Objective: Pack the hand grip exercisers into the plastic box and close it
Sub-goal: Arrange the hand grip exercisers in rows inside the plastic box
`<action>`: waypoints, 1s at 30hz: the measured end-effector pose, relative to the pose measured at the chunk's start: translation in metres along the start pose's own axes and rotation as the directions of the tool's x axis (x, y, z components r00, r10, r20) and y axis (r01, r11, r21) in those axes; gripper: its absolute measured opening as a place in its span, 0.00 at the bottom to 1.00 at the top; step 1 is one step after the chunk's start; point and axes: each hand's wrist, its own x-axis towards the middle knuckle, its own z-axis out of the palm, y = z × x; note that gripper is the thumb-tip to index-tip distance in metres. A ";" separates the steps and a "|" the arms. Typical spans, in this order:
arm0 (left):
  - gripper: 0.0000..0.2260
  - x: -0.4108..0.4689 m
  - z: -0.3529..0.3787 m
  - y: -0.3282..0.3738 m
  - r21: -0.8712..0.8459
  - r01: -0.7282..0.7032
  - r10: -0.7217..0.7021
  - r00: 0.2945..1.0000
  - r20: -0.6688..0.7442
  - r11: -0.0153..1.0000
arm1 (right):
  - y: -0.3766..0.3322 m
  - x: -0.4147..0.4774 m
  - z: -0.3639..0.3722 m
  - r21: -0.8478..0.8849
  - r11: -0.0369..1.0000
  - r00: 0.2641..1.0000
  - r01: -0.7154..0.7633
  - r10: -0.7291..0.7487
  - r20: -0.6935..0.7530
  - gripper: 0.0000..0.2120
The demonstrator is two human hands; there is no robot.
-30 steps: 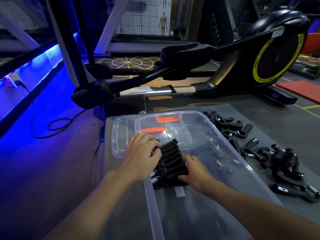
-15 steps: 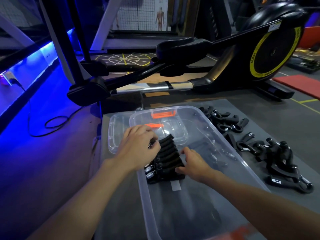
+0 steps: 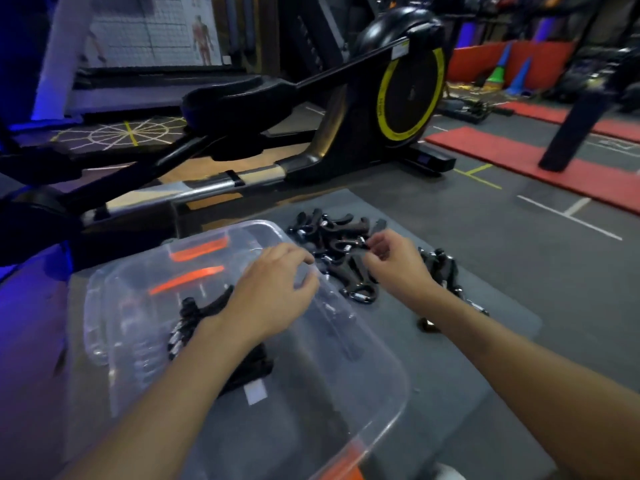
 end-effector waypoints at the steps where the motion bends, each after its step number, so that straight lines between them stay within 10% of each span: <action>1: 0.23 0.005 0.011 0.006 0.012 -0.014 0.013 0.999 0.040 1.000 | 0.023 0.003 -0.009 -0.010 0.998 0.998 -0.059 0.059 -0.016 0.05; 10: 0.32 0.022 0.062 0.024 0.227 -0.142 0.108 0.982 0.154 0.963 | 0.185 -0.013 -0.041 -0.254 0.829 0.865 -0.499 0.461 -0.196 0.31; 15: 0.29 0.026 0.062 0.025 0.285 -0.174 0.141 0.981 0.133 0.943 | 0.230 -0.018 -0.036 -0.217 0.830 0.858 -0.513 0.493 -0.142 0.45; 26: 0.26 0.024 0.062 0.024 0.302 -0.164 0.130 0.983 0.131 0.939 | 0.219 -0.026 -0.019 -0.196 0.925 0.942 -0.324 0.296 -0.161 0.28; 30: 0.25 0.022 0.063 0.024 0.307 -0.163 0.131 0.984 0.123 0.938 | 0.223 -0.027 -0.017 -0.294 0.895 0.927 -0.336 0.369 0.065 0.48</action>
